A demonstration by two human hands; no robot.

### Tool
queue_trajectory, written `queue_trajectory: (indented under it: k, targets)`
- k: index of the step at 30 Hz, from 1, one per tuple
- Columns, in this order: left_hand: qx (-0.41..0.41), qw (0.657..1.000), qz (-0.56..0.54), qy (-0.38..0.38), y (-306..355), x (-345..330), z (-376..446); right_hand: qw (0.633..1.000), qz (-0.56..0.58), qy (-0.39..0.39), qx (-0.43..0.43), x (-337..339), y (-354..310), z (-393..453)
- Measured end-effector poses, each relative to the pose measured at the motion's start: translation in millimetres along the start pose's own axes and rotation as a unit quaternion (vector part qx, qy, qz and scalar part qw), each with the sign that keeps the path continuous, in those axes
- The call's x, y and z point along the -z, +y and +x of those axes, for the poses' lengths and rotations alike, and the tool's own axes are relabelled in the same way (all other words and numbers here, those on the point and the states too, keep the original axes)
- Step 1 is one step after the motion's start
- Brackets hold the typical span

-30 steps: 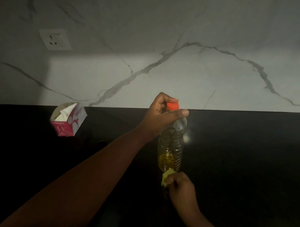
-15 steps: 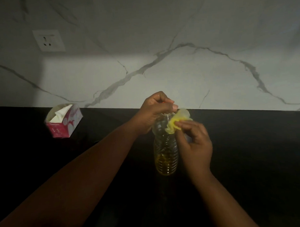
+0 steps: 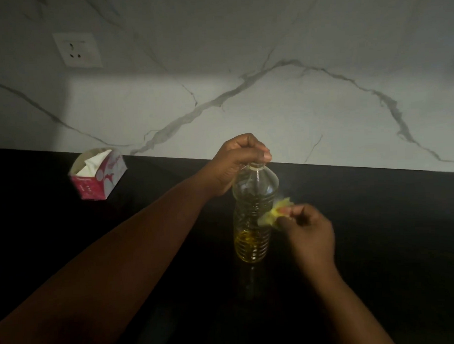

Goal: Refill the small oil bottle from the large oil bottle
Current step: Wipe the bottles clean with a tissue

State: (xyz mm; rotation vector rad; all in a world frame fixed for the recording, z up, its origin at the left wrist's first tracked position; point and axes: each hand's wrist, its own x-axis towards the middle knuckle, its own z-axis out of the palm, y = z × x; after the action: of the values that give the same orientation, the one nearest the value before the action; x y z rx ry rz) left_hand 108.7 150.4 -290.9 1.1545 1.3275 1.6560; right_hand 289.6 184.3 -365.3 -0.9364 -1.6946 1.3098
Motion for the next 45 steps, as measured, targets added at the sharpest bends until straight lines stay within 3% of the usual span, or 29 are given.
queue_trajectory:
  k: [3, 7, 11, 15, 17, 19, 21, 25, 28, 31, 33, 35, 37, 39, 41, 43, 45]
  targets:
    - [-0.013, 0.997, 0.071, 0.014, 1.5, -2.3, -7.2, 0.993, 0.074, -0.011, 0.094, 2.7, -42.1, 13.3]
    - [-0.04, 0.993, 0.09, 0.063, -5.2, -0.9, -25.8, 0.989, 0.044, -0.017, 0.139, -4.0, -38.2, 13.2]
    - [-0.048, 0.989, 0.052, 0.127, -13.7, -17.2, -29.5, 0.997, -0.01, -0.015, 0.069, -15.5, 18.3, -2.0]
    - [-0.088, 0.979, 0.075, 0.167, -18.3, -24.3, -20.2, 0.959, -0.238, -0.15, -0.025, -23.1, 67.8, -11.2]
    - [-0.081, 0.986, 0.071, 0.129, -15.8, -22.0, -15.3, 0.946, -0.248, -0.192, -0.077, -21.4, 71.5, -10.9]
    - [-0.056, 0.996, 0.047, 0.06, -10.5, -16.1, -10.5, 0.963, -0.196, -0.166, -0.086, -18.4, 60.0, -8.9]
    - [-0.023, 1.0, 0.012, 0.014, -6.4, -7.7, -4.8, 0.989, -0.095, -0.092, -0.061, -12.5, 36.3, -5.6]
    - [0.011, 0.999, -0.014, -0.027, -8.1, -1.0, 7.0, 0.995, 0.073, 0.007, 0.073, -0.9, -23.7, 6.5]
    - [0.021, 0.999, -0.02, -0.037, -12.0, -5.8, 10.5, 0.982, 0.066, 0.015, 0.176, -1.0, -41.8, 12.7]
    - [0.017, 0.999, -0.021, -0.028, -13.4, -5.5, 11.0, 0.971, -0.003, 0.037, 0.236, -6.9, -16.2, 6.1]
    - [0.012, 1.0, -0.011, -0.024, -12.3, -5.5, 8.7, 0.98, -0.043, 0.022, 0.194, -10.2, 22.2, -4.6]
    - [0.008, 1.0, 0.01, -0.022, -11.7, -6.8, 6.9, 0.982, -0.15, -0.055, 0.1, -12.2, 63.4, -13.4]
    - [0.007, 0.999, 0.022, -0.022, -10.9, -8.0, 5.6, 0.944, -0.291, -0.148, 0.045, -13.3, 89.1, -16.3]
    - [0.011, 0.999, 0.028, -0.022, -9.1, -7.2, 4.0, 0.932, -0.318, -0.175, 0.025, -14.5, 89.9, -10.1]
    - [0.012, 0.999, 0.038, -0.02, -9.7, -4.2, 2.8, 0.953, -0.26, -0.156, -0.018, -13.7, 75.3, -0.9]
    - [0.007, 0.999, 0.035, -0.017, -11.4, -1.6, 2.9, 0.987, -0.123, -0.083, -0.054, -6.7, 49.2, 10.8]
    - [0.001, 1.0, 0.021, -0.021, -11.4, -1.6, 2.8, 0.998, 0.022, -0.041, -0.048, 1.3, 12.1, 21.5]
